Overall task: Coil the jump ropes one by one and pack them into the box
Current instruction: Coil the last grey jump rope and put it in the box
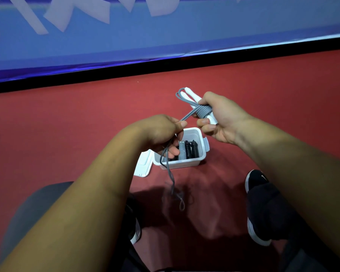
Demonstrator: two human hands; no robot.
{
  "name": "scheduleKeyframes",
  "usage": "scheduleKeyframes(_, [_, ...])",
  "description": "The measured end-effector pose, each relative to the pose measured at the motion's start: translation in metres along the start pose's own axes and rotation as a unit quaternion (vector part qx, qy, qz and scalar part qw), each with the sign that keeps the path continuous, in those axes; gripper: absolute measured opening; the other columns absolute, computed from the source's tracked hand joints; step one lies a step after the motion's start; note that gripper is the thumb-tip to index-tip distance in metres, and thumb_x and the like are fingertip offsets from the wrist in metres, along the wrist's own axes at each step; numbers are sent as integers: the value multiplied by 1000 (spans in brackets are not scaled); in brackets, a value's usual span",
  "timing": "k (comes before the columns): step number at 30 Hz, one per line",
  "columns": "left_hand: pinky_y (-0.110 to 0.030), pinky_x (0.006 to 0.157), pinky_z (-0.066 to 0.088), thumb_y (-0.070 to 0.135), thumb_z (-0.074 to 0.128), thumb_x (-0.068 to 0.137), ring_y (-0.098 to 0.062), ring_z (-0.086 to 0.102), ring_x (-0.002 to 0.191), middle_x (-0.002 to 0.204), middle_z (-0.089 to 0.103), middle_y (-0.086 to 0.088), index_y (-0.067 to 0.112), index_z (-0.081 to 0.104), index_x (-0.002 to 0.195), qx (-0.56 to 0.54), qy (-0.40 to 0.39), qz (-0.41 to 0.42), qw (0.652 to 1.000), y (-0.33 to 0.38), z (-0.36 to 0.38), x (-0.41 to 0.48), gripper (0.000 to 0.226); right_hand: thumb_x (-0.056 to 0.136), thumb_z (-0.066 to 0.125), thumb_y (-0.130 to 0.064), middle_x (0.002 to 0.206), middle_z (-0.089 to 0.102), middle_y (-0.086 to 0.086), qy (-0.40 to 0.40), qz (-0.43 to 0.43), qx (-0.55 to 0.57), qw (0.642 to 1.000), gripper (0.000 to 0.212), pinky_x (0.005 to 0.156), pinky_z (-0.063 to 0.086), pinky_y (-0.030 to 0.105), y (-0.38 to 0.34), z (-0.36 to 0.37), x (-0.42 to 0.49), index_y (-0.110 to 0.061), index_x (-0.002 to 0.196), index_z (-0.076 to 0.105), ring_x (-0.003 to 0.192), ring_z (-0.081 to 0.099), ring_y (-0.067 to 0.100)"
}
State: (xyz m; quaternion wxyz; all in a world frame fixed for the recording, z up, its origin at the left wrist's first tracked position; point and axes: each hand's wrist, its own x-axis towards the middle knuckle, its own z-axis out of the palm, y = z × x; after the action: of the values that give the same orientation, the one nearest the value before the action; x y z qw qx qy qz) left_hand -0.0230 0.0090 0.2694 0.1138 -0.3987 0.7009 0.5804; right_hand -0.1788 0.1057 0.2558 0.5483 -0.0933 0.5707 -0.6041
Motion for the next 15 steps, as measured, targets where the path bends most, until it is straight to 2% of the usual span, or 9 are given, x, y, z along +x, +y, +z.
scheduleKeyframes(6, [-30,54,57,42,43,112,-21,64,52,65,54,-5,13,57,86,-18,2,9,1000,1,2,2,41,96,51,-16,76,56,11,23,-22,5,999,12,36,22,20,-1,3,0,-6,100,56,48,37,12])
scheduleKeyframes(8, [-33,60,58,40,43,112,-22,64,54,66,55,-5,13,58,86,-29,0,25,999,0,1,4,41,96,52,-17,77,56,10,25,-21,15,999,11,36,20,20,-3,2,0,-7,99,56,48,36,12])
scheduleKeyframes(11, [-37,72,56,31,44,113,-26,69,70,76,64,-11,10,61,90,-38,-12,60,997,-4,-1,7,35,98,59,-24,76,58,8,3,-9,5,1000,16,36,19,20,-4,1,-2,-9,98,59,49,36,11])
scheduleKeyframes(15, [-22,64,52,22,48,112,-18,70,77,81,72,-8,6,70,103,16,-8,81,997,-10,-7,5,28,98,71,-35,79,64,10,-37,-3,-49,998,27,34,25,20,-2,-2,-2,-9,105,66,50,39,12])
